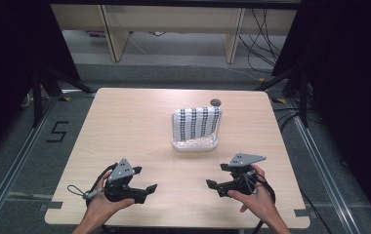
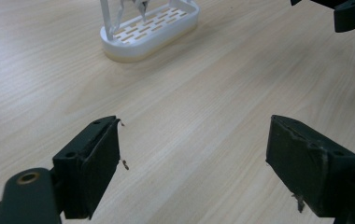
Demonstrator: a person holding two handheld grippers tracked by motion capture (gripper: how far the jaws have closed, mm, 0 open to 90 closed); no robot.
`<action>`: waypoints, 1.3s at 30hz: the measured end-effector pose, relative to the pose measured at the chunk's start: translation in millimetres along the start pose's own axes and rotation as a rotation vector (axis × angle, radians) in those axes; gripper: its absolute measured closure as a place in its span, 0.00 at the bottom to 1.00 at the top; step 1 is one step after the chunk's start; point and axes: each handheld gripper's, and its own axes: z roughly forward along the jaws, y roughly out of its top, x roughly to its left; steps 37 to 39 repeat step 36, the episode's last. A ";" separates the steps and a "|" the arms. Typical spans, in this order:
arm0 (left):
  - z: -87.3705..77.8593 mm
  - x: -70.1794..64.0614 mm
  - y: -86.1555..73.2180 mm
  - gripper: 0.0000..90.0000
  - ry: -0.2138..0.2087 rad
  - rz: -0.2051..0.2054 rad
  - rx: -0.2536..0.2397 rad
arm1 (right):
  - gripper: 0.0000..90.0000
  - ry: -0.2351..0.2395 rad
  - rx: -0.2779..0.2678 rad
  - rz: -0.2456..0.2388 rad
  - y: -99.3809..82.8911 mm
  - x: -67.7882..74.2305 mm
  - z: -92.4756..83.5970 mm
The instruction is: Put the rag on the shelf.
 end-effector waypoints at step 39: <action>4.0 -3.6 -33.6 0.19 0.023 -0.004 0.027 | 0.22 -0.010 0.075 -0.044 -31.6 0.2 14.4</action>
